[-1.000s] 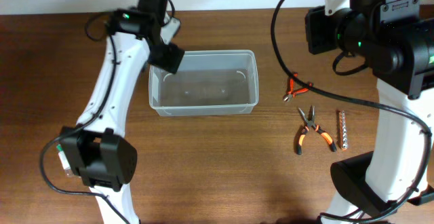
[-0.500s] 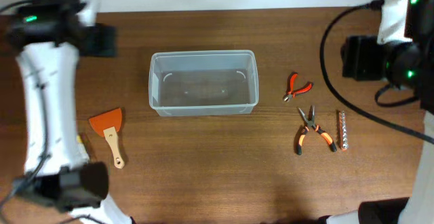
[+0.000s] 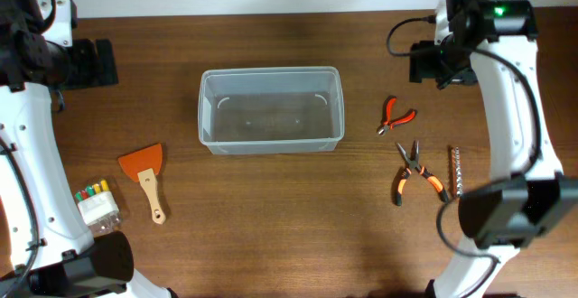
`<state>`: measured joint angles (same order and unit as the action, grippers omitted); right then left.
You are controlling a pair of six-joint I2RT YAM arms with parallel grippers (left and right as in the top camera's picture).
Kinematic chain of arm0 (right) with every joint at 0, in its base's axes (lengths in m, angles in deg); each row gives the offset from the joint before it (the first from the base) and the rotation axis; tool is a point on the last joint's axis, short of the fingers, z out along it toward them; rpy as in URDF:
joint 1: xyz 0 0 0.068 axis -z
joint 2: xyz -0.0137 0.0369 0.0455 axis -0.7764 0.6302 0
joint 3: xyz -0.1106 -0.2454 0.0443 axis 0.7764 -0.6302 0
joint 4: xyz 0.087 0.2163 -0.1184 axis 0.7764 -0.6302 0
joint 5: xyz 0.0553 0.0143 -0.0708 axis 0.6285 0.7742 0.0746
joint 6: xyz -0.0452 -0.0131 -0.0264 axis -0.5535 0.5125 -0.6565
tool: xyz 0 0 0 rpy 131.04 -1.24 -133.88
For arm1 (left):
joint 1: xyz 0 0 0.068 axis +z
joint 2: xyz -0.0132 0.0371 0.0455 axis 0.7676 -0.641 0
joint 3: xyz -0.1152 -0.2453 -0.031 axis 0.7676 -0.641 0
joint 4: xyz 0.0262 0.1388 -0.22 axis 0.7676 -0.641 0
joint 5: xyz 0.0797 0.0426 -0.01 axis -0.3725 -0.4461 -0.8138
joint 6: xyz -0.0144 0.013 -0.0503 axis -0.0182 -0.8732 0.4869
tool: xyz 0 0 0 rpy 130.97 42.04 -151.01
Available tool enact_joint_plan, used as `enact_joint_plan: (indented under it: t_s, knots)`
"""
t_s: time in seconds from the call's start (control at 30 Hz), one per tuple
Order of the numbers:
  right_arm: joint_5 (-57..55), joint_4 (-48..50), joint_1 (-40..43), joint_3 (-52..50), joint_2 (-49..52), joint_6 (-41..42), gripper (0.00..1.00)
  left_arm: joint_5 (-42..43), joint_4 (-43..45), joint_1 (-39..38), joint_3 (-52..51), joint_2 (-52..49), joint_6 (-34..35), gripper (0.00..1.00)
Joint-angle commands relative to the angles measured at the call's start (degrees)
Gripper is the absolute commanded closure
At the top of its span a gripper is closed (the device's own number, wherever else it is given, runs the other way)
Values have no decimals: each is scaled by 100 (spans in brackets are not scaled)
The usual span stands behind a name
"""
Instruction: Pack container
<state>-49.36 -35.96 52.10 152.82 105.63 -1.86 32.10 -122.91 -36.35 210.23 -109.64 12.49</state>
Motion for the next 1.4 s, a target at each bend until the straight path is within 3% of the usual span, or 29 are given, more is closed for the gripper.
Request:
enact_joint_plan:
  t_s: [0.0, 0.6, 1.37]
  knots:
    - [319, 76, 197, 7, 413, 599, 32, 168, 37, -28, -48, -44, 50, 1]
    - [352, 166, 262, -149, 1346, 3541, 36, 166, -11, -28, -48, -46, 48, 1]
    - [787, 1930, 260, -2406, 1379, 3624, 35, 166, -35, -28, -48, -46, 48, 1]
